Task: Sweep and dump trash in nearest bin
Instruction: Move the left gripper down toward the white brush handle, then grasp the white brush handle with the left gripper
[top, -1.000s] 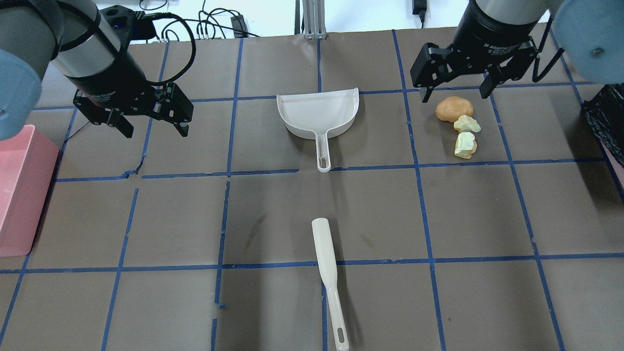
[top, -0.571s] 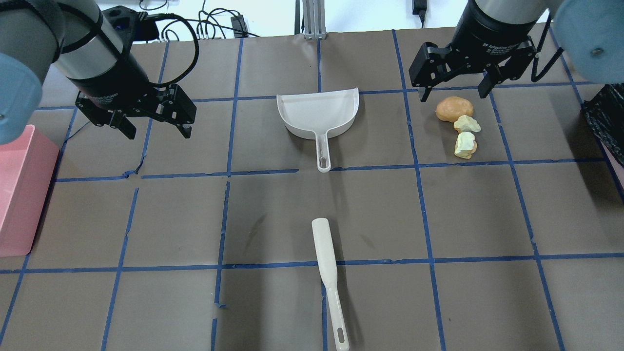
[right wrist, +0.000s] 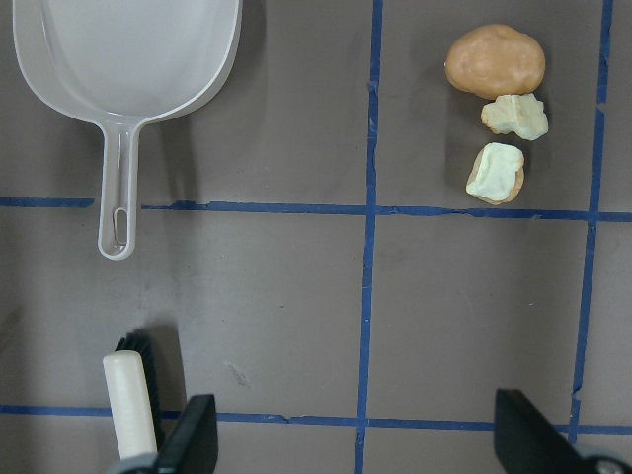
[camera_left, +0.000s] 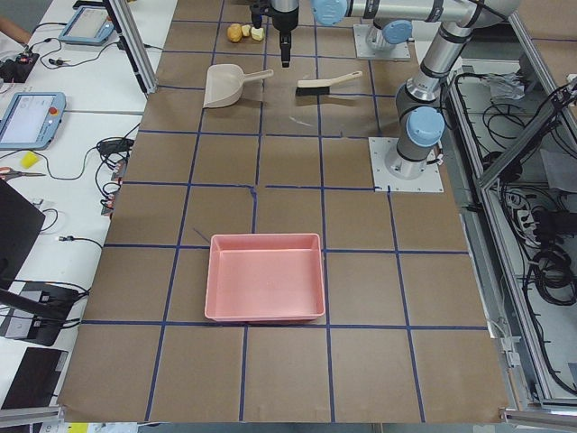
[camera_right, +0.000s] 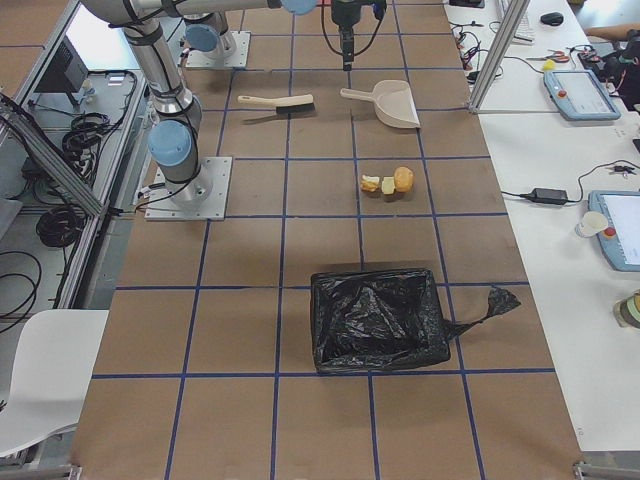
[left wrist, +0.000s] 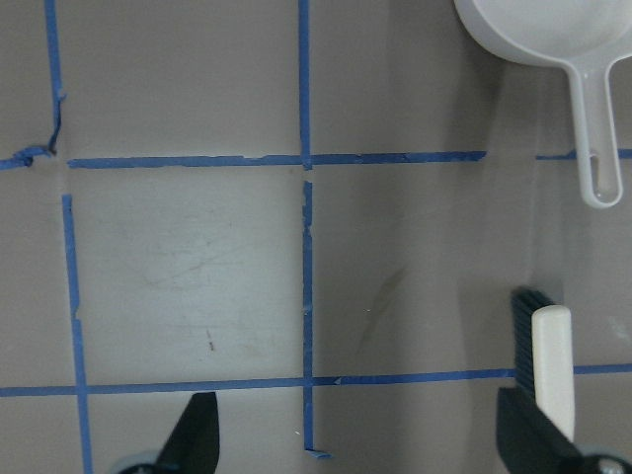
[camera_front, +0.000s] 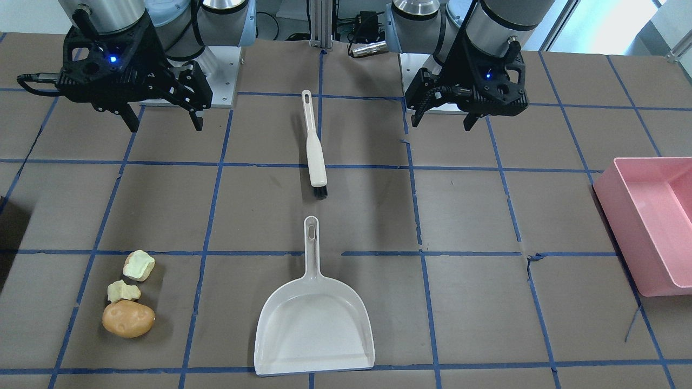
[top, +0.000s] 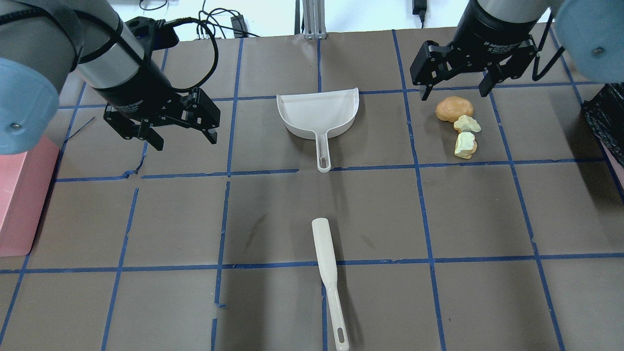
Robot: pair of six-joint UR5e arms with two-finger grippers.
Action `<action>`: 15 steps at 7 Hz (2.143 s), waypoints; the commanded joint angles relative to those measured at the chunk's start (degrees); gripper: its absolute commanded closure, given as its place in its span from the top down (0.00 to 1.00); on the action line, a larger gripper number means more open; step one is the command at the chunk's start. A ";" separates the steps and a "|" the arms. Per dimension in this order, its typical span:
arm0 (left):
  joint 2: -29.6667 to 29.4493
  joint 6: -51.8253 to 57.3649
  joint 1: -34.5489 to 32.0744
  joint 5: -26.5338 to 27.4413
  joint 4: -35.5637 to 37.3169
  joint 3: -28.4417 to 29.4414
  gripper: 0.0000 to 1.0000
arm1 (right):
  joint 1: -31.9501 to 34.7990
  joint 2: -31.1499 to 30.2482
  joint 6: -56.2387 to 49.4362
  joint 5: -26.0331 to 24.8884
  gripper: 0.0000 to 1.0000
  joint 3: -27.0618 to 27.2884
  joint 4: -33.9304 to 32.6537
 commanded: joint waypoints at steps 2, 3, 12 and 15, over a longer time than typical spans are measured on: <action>2.42 -7.39 -9.07 0.12 1.36 -6.22 1.00 | 0.29 -0.03 0.00 0.28 1.00 0.00 0.08; 2.87 -10.64 -11.88 0.12 1.37 -6.48 1.00 | 0.21 -0.03 0.00 -0.07 1.00 0.00 0.25; 2.17 -35.27 -29.65 3.73 24.81 -25.01 1.00 | -0.15 -0.03 -0.26 -0.51 1.00 0.09 0.52; -2.81 -41.92 -37.46 4.42 33.22 -25.47 1.00 | 0.30 0.06 -0.09 -0.34 1.00 0.17 0.17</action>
